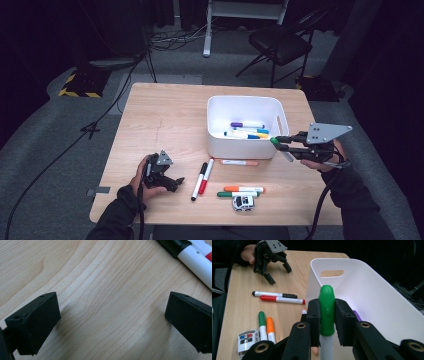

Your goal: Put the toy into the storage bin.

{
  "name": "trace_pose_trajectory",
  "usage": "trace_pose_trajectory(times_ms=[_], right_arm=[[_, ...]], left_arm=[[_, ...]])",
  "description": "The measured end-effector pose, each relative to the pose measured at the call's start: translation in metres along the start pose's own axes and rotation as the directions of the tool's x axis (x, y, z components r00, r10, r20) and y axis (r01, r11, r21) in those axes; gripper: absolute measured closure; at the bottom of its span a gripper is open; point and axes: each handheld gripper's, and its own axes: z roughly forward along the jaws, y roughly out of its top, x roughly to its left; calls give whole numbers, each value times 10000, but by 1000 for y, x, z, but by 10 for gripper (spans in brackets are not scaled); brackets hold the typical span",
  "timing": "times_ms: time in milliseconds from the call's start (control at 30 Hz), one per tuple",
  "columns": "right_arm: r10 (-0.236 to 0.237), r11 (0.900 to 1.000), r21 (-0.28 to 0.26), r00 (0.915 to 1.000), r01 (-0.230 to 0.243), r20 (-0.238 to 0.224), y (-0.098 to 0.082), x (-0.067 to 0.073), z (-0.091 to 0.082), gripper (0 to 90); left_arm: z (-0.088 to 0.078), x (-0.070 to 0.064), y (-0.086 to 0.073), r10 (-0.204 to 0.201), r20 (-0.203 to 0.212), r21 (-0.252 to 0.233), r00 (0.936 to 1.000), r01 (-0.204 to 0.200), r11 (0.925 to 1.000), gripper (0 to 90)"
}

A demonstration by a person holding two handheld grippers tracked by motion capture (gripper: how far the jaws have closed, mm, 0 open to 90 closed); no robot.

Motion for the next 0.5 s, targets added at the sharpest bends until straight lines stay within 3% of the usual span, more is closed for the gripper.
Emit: trace_pose_trajectory(times_ms=[267,500], right_arm=[[-170,9993,326,9994,159,315,21,-13,-1,750],[-51,9993,373,9989,33,475,30,-24,4,750]], left_arm=[[0,0,0,1,-1,-3,10000,-1,10000,1],[0,0,0,56,-99,-26,9999,-57,10000,1]])
